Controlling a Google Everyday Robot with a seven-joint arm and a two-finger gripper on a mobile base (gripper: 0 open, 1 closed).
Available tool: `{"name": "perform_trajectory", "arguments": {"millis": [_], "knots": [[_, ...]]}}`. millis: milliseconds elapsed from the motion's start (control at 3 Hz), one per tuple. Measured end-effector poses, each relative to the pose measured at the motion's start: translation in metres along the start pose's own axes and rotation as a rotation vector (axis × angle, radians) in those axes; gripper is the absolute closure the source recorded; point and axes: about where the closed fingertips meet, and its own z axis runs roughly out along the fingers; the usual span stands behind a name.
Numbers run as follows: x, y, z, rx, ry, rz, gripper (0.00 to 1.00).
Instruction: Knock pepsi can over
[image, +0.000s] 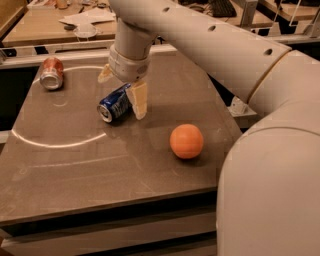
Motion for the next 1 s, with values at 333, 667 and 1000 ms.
{"name": "perform_trajectory", "arguments": {"millis": [333, 667, 1000], "knots": [[-0.002, -0.007, -0.03, 0.073, -0.162, 0.092, 0.0], [-0.009, -0.011, -0.071, 0.271, -0.349, 0.223, 0.0], [-0.065, 0.01, -0.095, 0.434, -0.558, 0.323, 0.0]]}}
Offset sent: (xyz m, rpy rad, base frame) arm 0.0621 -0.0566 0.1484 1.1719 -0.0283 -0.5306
